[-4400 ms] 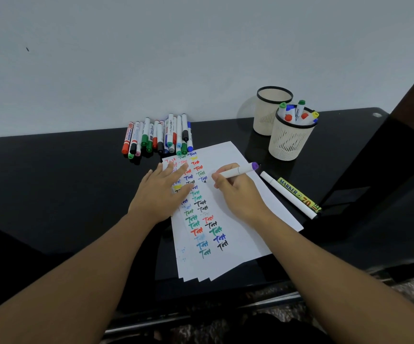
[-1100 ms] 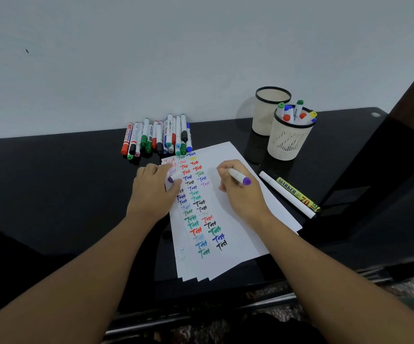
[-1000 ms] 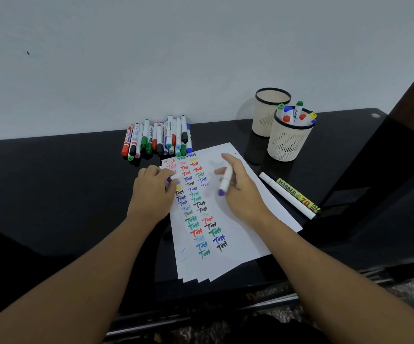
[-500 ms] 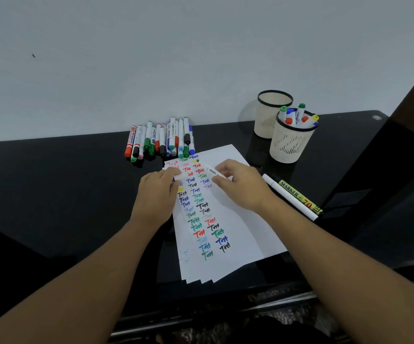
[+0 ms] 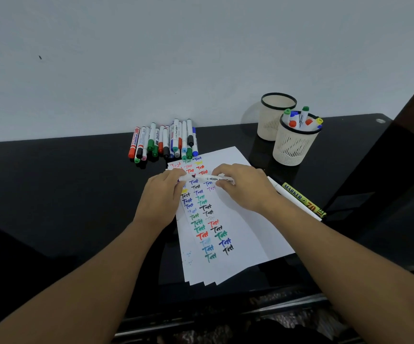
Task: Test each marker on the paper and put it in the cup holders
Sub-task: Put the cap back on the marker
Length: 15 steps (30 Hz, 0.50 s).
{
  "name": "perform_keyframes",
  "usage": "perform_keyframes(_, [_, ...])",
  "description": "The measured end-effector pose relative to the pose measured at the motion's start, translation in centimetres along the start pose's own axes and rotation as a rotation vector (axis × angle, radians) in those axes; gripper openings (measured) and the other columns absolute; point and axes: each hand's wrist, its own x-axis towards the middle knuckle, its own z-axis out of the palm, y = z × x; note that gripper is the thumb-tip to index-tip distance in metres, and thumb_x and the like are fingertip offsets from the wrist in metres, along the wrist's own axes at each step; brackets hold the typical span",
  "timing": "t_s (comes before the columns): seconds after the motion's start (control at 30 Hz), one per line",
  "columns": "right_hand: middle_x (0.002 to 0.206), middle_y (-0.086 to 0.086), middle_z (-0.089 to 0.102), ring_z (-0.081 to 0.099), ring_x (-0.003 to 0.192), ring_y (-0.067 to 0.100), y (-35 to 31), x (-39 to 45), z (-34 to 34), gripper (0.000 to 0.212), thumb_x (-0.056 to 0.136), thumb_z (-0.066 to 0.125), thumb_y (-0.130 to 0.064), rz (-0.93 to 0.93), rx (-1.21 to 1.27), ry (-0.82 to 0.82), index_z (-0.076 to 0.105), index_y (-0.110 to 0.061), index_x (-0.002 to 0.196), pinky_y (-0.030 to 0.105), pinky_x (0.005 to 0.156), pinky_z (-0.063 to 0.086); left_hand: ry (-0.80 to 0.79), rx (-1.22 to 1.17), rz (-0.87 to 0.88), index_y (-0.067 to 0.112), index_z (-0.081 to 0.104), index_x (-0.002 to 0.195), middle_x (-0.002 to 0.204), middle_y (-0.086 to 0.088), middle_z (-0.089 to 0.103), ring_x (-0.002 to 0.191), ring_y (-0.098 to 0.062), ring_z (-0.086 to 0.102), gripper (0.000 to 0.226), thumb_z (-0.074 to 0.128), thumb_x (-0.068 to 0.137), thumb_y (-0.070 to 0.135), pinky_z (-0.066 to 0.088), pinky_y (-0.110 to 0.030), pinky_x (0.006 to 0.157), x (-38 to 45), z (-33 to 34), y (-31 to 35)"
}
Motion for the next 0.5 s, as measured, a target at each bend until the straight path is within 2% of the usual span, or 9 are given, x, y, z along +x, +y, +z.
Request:
perform_keyframes(0.2, [0.111, -0.01, 0.067, 0.06, 0.101, 0.015, 0.5, 0.2, -0.3, 0.022, 0.105, 0.055, -0.044, -0.056, -0.01, 0.011, 0.061, -0.045, 0.126, 0.042, 0.093, 0.04, -0.016, -0.004, 0.012, 0.012, 0.063, 0.127, 0.127, -0.008, 0.067, 0.113, -0.029, 0.06, 0.026, 0.056, 0.103, 0.019, 0.047, -0.04, 0.092, 0.0, -0.1, 0.1])
perform_keyframes(0.33, [0.11, -0.009, 0.065, 0.06, 0.1, 0.015, -0.1, 0.3, -0.1, 0.023, 0.105, 0.054, -0.044, -0.107, -0.051, -0.025, 0.059, -0.044, 0.127, 0.041, 0.091, 0.044, -0.027, 0.006, 0.075, 0.014, 0.065, 0.128, 0.124, -0.006, 0.069, 0.111, -0.029, 0.061, 0.027, 0.057, 0.103, 0.018, 0.041, -0.032, 0.089, -0.2, -0.2, 0.4])
perform_keyframes(0.43, [0.124, -0.004, 0.066, 0.062, 0.105, 0.018, -1.2, 0.4, 0.1, 0.034, 0.106, 0.052, -0.04, -0.184, -0.054, -0.057, 0.048, -0.037, 0.14, 0.04, 0.091, 0.05, -0.04, 0.005, 0.045, 0.018, 0.058, 0.135, 0.12, -0.005, 0.069, 0.108, -0.029, 0.06, 0.032, 0.056, 0.103, 0.022, 0.04, -0.031, 0.083, -0.4, -0.3, 0.5])
perform_keyframes(0.5, [0.133, 0.0, 0.064, 0.063, 0.107, 0.022, -2.0, 0.5, 0.1, 0.043, 0.108, 0.048, -0.037, -0.233, -0.082, -0.091, 0.035, -0.034, 0.149, 0.035, 0.083, 0.048, -0.057, -0.015, 0.012, 0.024, 0.049, 0.14, 0.119, -0.001, 0.069, 0.108, -0.025, 0.06, 0.037, 0.055, 0.103, 0.03, 0.043, -0.031, 0.082, -0.4, -0.2, 0.5])
